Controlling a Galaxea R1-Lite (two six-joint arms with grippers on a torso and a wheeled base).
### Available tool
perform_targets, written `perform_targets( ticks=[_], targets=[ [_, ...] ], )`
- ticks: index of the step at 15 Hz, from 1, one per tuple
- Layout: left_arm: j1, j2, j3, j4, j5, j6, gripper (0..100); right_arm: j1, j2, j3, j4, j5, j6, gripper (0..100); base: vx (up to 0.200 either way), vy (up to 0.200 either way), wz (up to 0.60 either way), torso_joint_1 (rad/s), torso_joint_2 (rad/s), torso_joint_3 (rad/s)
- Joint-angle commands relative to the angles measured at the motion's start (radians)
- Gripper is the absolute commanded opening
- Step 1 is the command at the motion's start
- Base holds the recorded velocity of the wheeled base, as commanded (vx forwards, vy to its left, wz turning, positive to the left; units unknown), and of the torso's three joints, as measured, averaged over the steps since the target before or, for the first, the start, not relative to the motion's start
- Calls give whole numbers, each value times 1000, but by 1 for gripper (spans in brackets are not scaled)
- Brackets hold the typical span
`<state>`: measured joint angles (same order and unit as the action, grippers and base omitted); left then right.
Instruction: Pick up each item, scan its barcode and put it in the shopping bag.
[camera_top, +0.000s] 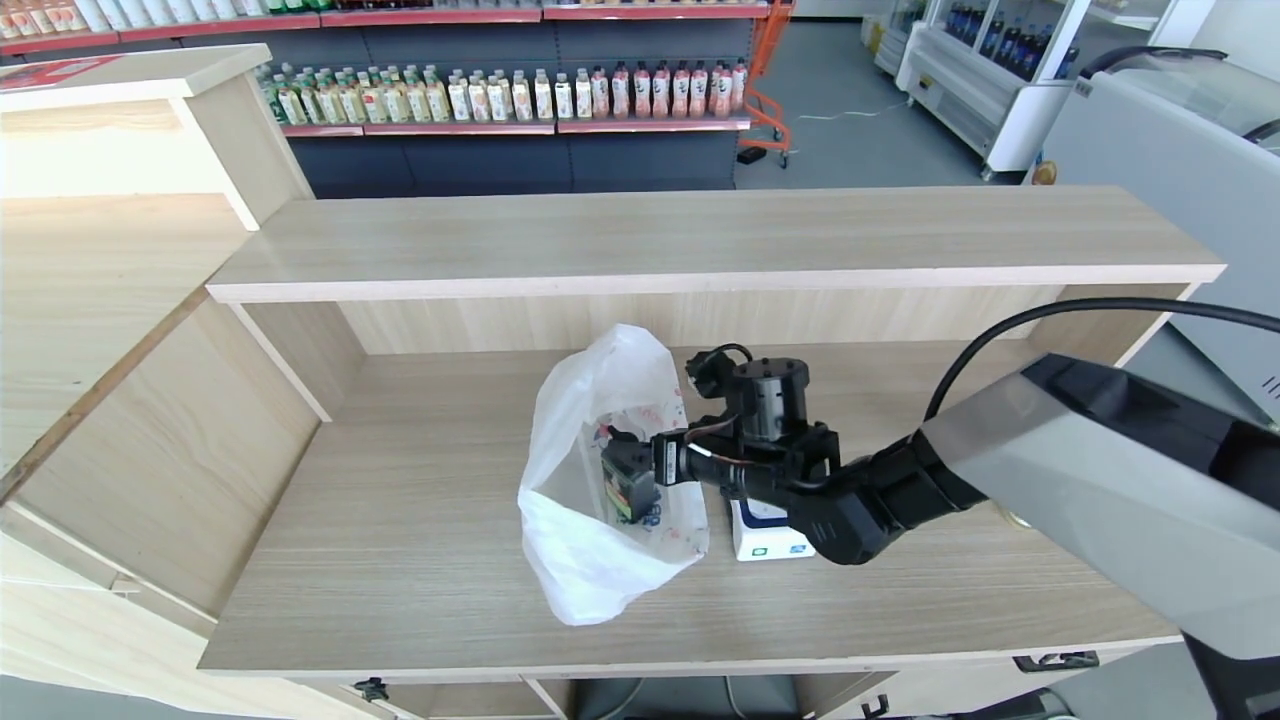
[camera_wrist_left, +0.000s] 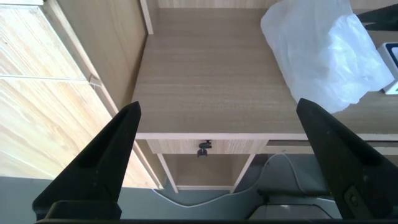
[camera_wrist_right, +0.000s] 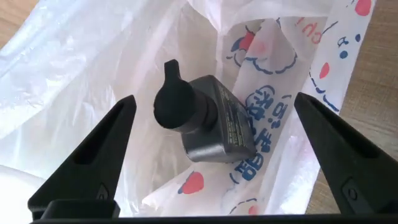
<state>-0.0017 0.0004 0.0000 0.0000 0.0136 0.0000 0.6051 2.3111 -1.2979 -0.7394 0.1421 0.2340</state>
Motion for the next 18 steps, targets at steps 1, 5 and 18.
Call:
perform_targets(
  ticks=[1, 5, 18],
  targets=[
    [0, 0, 0, 0, -1, 0, 100, -59, -104, 95, 9, -4, 22, 100, 0, 0, 0, 0, 0, 0],
    [0, 0, 0, 0, 0, 0, 100, -157, -187, 166, 9, -4, 105, 100, 0, 0, 0, 0, 0, 0],
    [0, 0, 0, 0, 0, 0, 100, -358, -1219, 1089, 58, -348, -186, 100, 0, 0, 0, 0, 0, 0]
  ],
)
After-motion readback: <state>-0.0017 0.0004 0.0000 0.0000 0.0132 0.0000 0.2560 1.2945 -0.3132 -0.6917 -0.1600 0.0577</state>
